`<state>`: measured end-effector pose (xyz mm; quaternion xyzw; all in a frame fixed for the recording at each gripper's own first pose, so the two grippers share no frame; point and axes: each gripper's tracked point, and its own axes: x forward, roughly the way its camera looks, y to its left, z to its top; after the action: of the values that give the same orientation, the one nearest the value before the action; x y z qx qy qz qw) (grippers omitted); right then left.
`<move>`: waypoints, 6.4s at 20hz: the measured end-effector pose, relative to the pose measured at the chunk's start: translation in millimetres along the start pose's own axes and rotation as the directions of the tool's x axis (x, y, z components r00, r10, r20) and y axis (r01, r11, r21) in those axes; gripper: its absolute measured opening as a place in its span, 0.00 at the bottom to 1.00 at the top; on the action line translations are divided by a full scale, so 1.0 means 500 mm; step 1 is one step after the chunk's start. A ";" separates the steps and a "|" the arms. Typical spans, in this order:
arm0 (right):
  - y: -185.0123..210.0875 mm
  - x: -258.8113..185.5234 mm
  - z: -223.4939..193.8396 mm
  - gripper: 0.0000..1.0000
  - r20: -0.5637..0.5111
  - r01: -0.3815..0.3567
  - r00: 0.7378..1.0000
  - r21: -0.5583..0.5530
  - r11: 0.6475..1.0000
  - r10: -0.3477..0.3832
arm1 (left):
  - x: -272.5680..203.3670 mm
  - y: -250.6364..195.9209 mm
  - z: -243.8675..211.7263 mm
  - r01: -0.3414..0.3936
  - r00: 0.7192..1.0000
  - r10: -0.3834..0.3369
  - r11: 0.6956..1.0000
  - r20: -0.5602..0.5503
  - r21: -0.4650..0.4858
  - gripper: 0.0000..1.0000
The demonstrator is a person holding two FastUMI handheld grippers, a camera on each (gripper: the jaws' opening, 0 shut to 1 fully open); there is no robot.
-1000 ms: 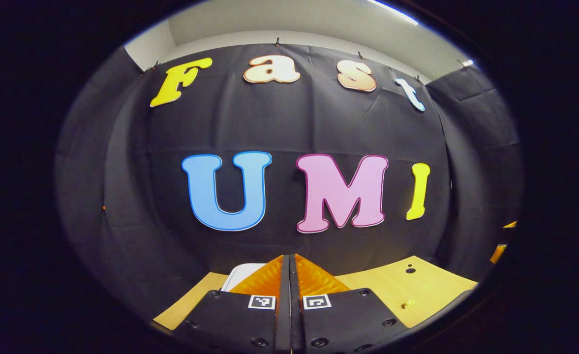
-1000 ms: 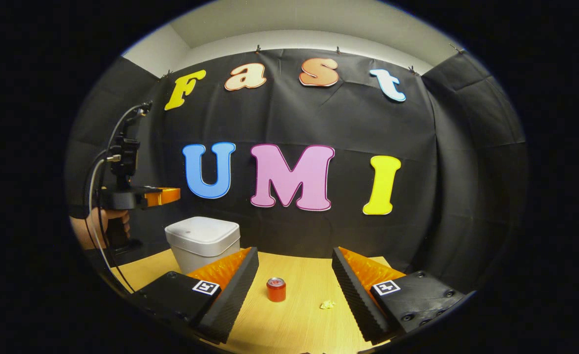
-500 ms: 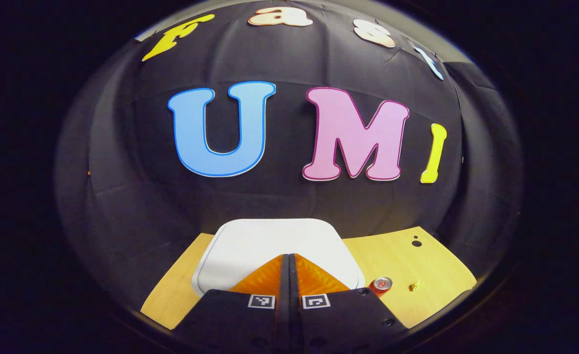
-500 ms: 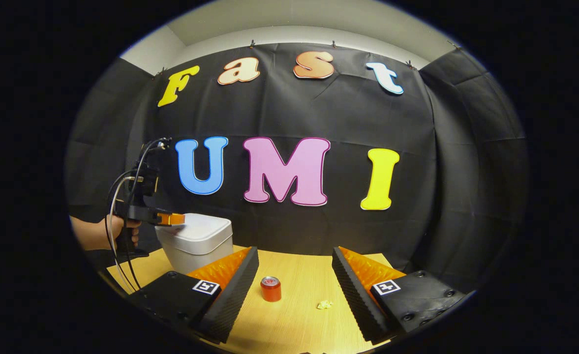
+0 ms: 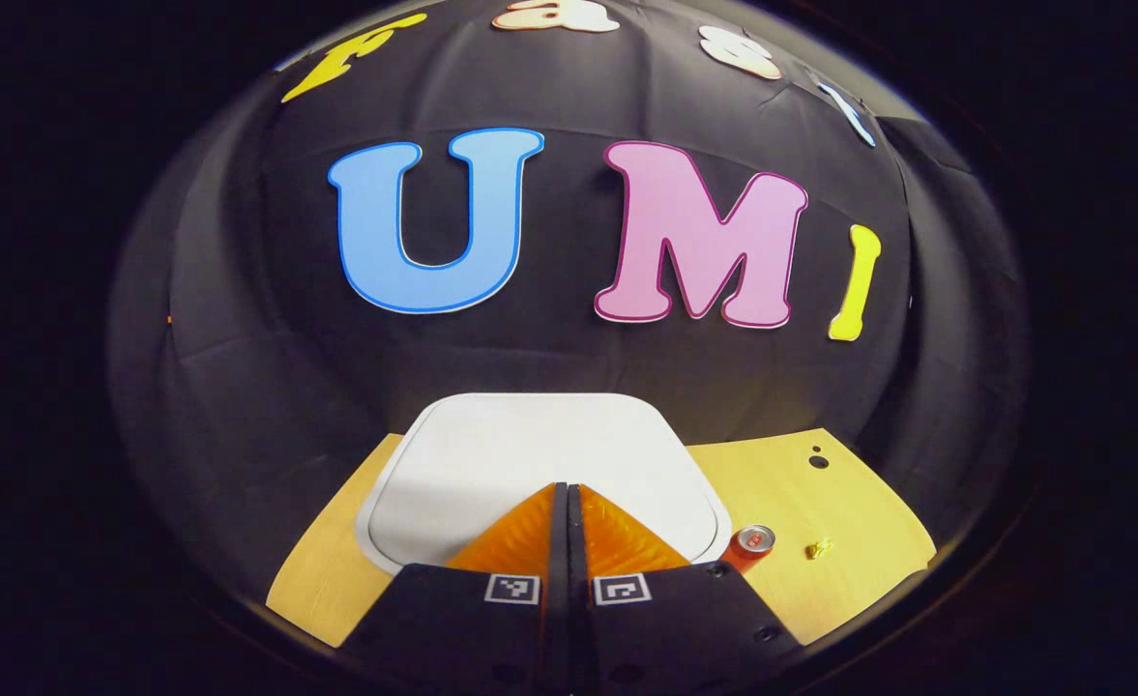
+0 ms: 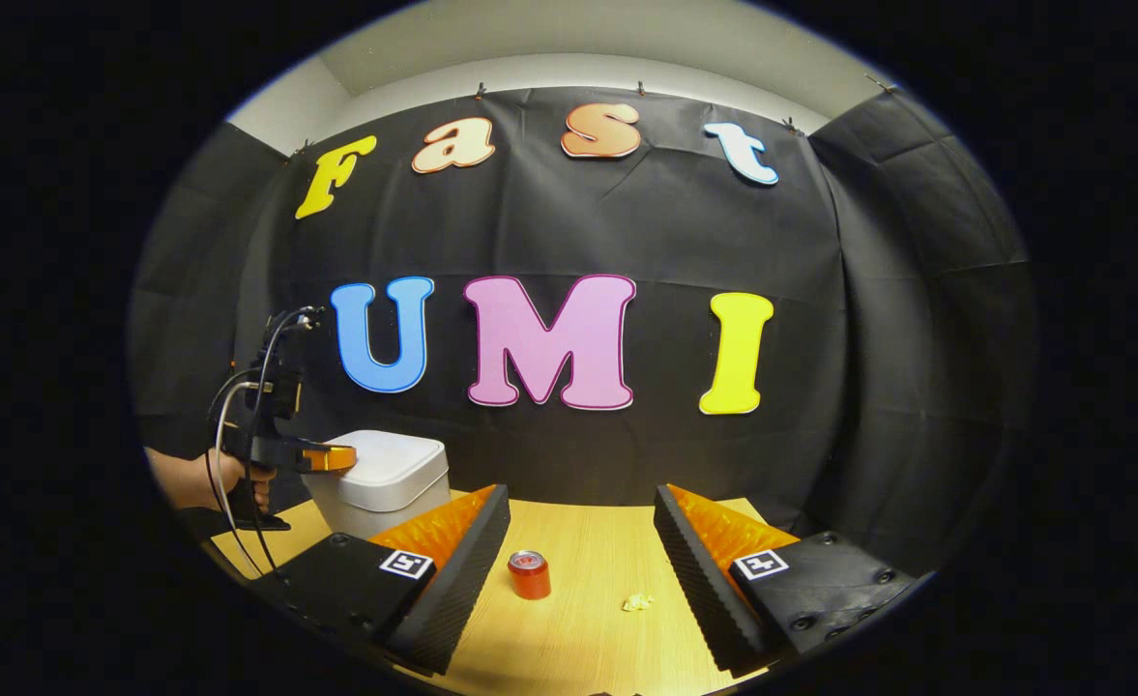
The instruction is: Press the lid of the desktop garbage bin to open it, pick up the crumpled paper on the desktop and throw it into the bin, then pick up the pop can on the desktop and drop it into the bin, and finally close the garbage bin lid.
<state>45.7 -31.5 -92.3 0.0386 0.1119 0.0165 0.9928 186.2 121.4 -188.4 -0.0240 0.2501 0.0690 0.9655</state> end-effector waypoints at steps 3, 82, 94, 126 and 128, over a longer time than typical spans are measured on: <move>-0.001 -0.009 0.006 0.96 0.008 0.010 1.000 -0.018 1.000 -0.010 | -0.009 -0.002 0.026 0.002 0.999 -0.003 0.999 0.040 0.039 0.06; -0.144 0.338 -0.605 0.43 -0.720 0.032 0.694 0.006 0.999 -0.018 | -0.319 -0.106 -0.004 -0.163 0.976 0.168 0.986 0.136 -0.041 0.97; 0.162 0.412 -0.187 0.42 -0.442 -0.289 0.844 0.102 0.952 0.303 | -0.369 -0.047 0.035 -0.112 0.969 0.112 0.994 0.220 -0.013 0.96; 0.164 0.391 -0.103 0.97 -0.175 -0.238 0.958 -0.034 0.971 0.229 | -0.254 -0.201 -0.230 0.106 0.993 -0.104 0.994 0.057 -0.041 0.95; 0.061 0.386 -0.094 0.97 -0.120 -0.141 0.983 -0.038 0.989 0.136 | -0.200 -0.261 -0.261 0.160 0.986 -0.159 0.987 0.051 -0.015 0.95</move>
<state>222.8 10.1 -178.0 0.0224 0.1668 0.0902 0.9816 56.2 -30.3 -252.4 -0.0512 0.2228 -0.0057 0.9735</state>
